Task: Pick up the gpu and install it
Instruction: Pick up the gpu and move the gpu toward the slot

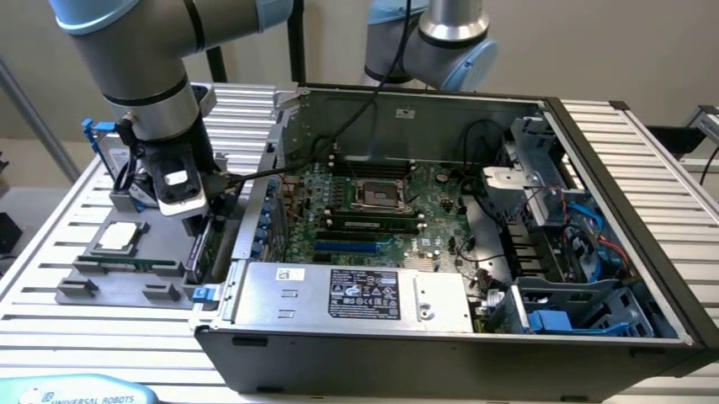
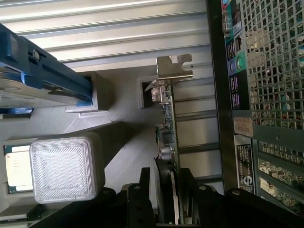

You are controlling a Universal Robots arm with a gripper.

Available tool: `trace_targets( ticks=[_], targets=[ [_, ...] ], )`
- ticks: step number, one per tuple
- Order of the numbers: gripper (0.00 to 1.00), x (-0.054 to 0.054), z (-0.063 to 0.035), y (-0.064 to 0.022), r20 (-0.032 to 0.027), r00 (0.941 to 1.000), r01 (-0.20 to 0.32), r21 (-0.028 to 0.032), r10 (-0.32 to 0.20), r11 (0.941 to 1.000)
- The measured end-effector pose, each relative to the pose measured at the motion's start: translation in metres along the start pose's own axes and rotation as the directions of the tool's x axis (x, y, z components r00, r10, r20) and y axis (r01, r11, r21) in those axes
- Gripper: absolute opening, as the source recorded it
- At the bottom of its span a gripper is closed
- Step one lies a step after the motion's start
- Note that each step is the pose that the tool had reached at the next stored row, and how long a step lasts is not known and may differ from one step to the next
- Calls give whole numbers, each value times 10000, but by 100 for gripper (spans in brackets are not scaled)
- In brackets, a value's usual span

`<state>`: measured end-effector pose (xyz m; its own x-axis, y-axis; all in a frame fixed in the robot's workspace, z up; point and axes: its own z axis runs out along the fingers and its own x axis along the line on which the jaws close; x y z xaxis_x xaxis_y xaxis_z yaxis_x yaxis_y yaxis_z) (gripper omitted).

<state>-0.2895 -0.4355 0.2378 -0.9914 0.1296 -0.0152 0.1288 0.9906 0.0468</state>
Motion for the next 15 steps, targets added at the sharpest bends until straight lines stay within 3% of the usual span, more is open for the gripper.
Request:
trace_targets(
  ticks=[7,10,11,15],
  targets=[
    [39,0,1,0,-4,10000,69,0,-69,10000],
    [37,0,1,0,-6,9999,102,-1,-102,9999],
    [30,0,1,0,-6,9999,106,-1,-106,9999],
    [30,0,1,0,-10,9999,110,0,-110,9999]
  ],
)
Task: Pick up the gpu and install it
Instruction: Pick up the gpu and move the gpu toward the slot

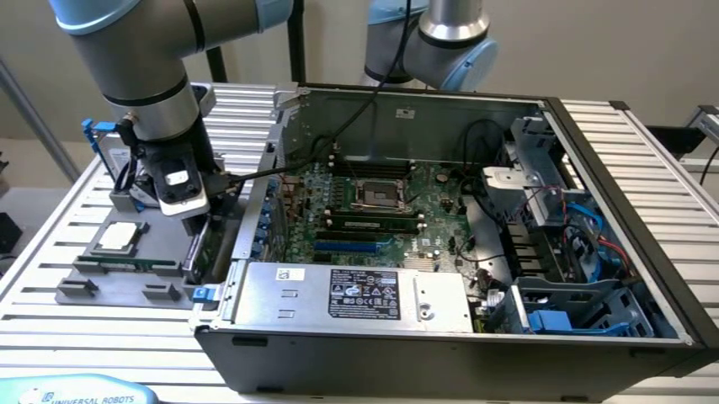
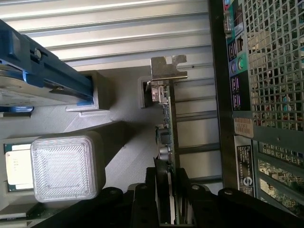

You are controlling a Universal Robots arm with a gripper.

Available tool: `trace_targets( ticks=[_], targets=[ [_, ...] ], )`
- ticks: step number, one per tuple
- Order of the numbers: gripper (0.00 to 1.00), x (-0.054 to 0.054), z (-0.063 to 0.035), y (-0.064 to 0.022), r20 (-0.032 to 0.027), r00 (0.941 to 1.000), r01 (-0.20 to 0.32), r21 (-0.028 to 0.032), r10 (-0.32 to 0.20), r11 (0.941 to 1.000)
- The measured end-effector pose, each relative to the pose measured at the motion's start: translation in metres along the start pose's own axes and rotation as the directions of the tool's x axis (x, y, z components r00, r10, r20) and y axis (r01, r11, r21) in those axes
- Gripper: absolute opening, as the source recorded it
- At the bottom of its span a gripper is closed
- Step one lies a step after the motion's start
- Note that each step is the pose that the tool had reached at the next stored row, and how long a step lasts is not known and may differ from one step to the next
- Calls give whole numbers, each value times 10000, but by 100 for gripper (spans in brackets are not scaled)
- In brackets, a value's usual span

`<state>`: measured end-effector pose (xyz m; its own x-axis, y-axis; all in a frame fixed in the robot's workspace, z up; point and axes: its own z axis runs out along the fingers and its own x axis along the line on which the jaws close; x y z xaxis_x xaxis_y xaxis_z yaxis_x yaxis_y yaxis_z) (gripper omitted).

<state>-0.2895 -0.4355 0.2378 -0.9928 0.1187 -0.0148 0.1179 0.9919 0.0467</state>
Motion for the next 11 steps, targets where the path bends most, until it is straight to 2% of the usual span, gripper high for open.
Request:
trace_targets(
  ticks=[11],
  targets=[
    [27,-1,1,0,4,10000,0,-1,0,10000]
  ],
)
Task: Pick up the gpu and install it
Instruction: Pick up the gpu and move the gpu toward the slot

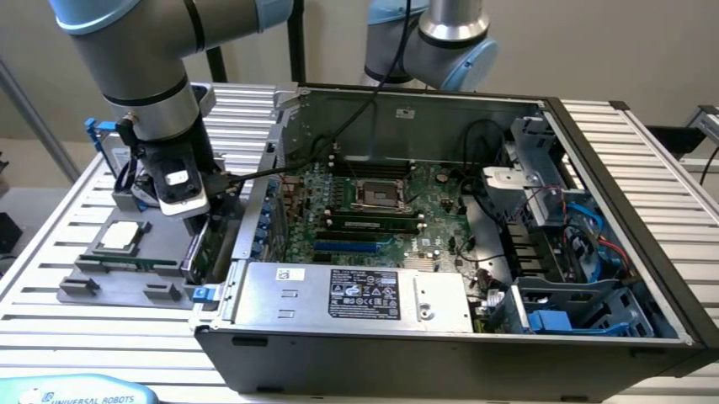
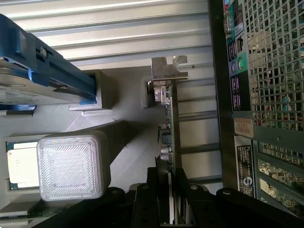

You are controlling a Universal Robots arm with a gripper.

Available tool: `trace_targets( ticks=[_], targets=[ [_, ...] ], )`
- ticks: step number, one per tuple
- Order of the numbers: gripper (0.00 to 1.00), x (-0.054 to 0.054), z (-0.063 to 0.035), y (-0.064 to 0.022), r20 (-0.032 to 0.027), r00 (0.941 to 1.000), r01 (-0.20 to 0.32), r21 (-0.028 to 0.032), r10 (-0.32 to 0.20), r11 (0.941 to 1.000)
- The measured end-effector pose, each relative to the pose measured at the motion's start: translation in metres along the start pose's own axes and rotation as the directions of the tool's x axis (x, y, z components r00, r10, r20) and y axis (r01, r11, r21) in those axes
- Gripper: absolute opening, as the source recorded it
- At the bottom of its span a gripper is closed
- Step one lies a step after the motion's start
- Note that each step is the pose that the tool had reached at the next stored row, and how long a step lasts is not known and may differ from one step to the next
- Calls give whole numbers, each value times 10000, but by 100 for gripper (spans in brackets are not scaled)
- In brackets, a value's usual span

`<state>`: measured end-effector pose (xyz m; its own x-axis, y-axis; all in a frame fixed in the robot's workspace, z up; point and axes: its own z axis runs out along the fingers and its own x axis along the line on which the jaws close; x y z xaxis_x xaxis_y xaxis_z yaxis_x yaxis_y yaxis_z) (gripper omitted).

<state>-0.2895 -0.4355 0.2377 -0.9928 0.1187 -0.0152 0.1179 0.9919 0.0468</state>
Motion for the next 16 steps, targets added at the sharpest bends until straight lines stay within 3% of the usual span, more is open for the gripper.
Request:
trace_targets(
  ticks=[16],
  targets=[
    [27,-1,-15,1,3,10000,0,-6,0,10000]
  ],
)
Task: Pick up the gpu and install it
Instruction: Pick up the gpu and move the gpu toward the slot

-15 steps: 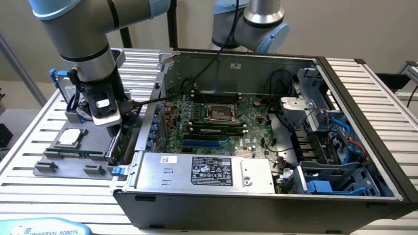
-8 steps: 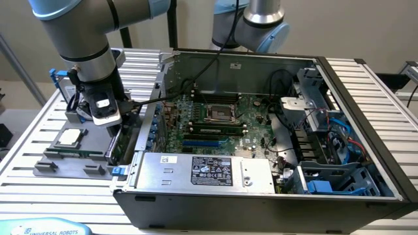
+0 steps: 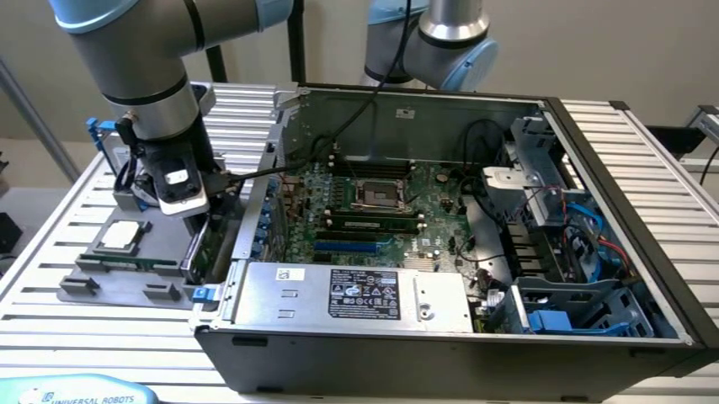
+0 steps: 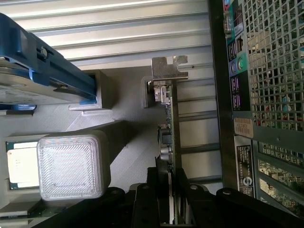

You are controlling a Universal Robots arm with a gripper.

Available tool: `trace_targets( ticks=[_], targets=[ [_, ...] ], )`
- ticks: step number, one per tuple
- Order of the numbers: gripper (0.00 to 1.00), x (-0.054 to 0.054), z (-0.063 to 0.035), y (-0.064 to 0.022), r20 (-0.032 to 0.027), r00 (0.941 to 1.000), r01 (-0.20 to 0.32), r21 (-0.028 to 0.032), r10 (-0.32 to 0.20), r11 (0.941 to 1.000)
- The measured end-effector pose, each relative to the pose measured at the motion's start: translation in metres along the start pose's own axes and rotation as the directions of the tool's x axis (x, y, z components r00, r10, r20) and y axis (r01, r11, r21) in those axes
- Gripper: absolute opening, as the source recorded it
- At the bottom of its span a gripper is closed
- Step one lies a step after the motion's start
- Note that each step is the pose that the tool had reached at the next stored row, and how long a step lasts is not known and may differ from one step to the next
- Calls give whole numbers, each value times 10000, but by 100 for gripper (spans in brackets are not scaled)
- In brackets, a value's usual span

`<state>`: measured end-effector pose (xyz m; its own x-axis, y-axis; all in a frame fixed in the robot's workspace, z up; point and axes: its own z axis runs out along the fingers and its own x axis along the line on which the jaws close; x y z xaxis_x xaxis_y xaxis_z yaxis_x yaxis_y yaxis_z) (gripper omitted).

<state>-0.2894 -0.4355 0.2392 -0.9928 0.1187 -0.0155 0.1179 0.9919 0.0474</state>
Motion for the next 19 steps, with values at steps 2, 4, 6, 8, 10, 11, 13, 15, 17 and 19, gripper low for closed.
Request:
trace_targets(
  ticks=[2,4,6,8,10,11,13,15,17,19],
  targets=[
    [27,0,-47,2,-3,10000,-2,-1,2,10000],
    [27,0,-98,5,-3,10000,-2,-6,2,10000],
    [27,-1,-166,8,-5,10000,-3,-12,3,10000],
    [27,-3,-248,12,-6,10000,-2,-19,2,10000],
    [27,-4,-334,16,-6,10000,-1,-26,1,10000],
    [27,-5,-377,18,-8,10000,0,-27,0,10000],
    [27,-6,-465,22,-8,10000,3,-33,-3,10000],
    [27,-8,-555,26,-8,10000,10,-36,-10,10000],
    [27,-9,-649,31,-9,10000,25,-36,-25,10000],
    [27,-11,-738,35,-10,10000,49,-37,-50,10000]
  ],
)
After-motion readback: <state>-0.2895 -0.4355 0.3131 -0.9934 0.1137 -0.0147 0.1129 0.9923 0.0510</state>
